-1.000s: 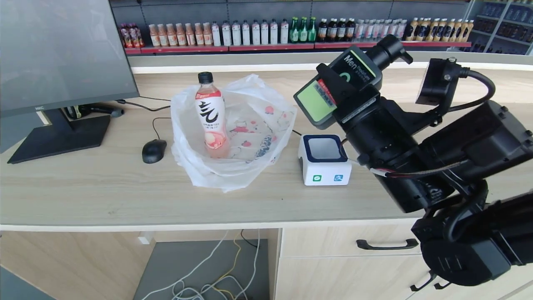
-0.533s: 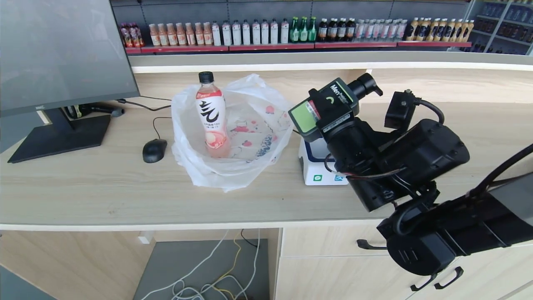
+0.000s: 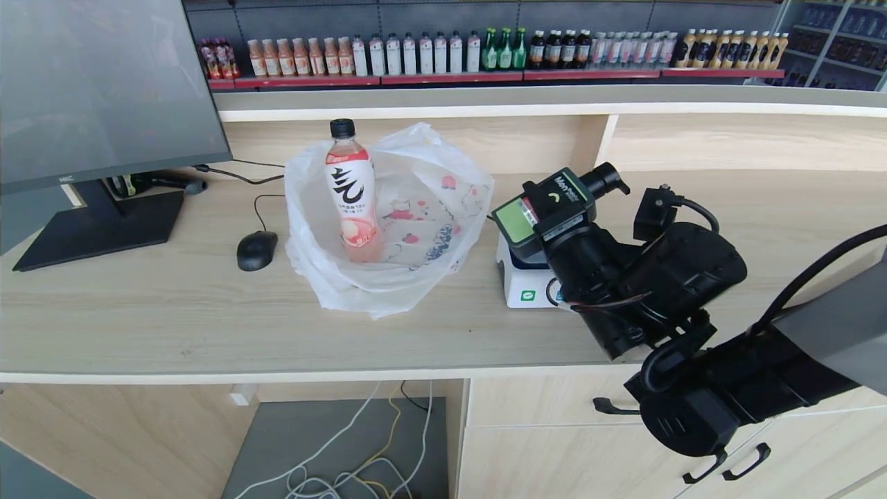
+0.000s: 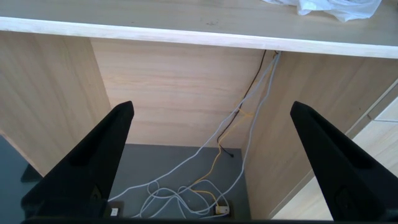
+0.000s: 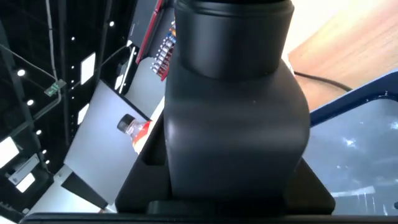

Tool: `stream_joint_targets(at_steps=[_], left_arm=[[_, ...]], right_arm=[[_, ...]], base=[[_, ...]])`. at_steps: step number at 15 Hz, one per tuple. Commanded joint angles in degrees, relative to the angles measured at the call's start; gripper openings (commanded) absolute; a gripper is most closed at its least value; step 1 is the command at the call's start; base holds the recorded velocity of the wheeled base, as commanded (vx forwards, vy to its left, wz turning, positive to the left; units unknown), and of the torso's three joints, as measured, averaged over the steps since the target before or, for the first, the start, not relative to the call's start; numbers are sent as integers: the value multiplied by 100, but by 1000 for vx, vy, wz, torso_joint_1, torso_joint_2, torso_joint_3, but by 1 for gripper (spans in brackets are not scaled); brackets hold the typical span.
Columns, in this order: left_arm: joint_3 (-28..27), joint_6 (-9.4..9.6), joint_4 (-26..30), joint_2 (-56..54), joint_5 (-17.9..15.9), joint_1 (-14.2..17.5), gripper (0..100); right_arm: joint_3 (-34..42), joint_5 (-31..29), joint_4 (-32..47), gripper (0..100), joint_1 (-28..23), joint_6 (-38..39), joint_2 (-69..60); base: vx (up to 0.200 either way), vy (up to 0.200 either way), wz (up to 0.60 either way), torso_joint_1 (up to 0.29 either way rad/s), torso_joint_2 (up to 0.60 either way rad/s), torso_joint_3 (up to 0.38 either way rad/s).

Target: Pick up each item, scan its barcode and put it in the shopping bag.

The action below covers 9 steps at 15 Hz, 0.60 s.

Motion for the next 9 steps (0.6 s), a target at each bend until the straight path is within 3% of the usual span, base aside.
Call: stream_joint_targets(at_steps=[1, 9], left_arm=[[0, -1, 0, -2, 0, 5, 100], [0, -1, 0, -2, 0, 5, 100]], right_arm=[[107, 7, -6, 0, -36, 28, 24], [81, -2, -6, 0, -203, 116, 173]], base=[[0, 0, 0, 0, 0, 0], [0, 0, 0, 0, 0, 0]])
